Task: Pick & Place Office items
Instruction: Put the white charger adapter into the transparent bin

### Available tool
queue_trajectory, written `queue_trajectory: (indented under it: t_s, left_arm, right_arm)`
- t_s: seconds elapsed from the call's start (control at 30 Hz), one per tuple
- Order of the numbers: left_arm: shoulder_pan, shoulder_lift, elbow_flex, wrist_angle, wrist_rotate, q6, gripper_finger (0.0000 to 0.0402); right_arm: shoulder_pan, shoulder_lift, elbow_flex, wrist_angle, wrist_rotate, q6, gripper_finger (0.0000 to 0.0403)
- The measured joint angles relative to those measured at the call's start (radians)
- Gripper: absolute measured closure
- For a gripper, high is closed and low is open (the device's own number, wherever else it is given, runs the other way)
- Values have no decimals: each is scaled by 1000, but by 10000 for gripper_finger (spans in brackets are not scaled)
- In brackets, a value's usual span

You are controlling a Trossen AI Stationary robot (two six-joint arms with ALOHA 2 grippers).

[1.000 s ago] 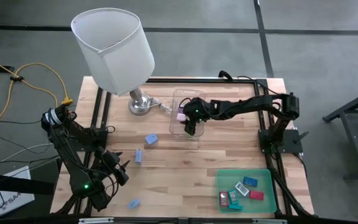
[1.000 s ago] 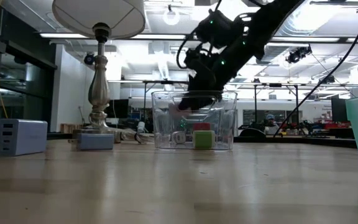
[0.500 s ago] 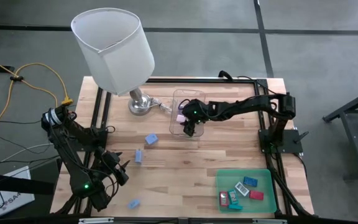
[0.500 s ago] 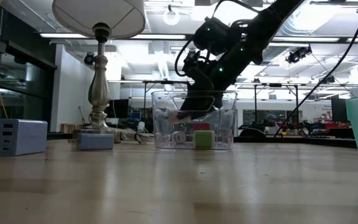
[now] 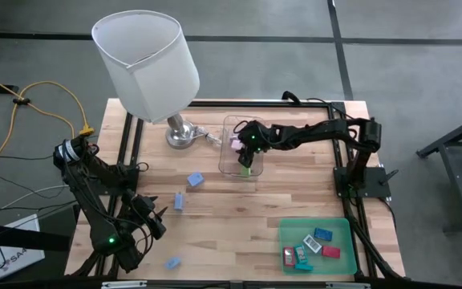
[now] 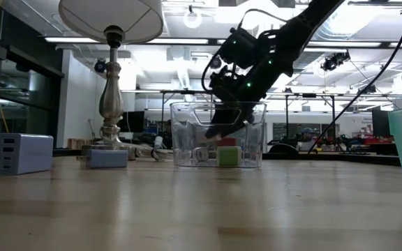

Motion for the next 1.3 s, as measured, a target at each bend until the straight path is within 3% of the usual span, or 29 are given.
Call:
queue_trajectory:
  t_s: [1.3]
  left_arm:
    - [0, 0, 0, 0, 0, 0, 170]
  right_arm:
    - [11, 36, 2, 7, -2, -4, 206]
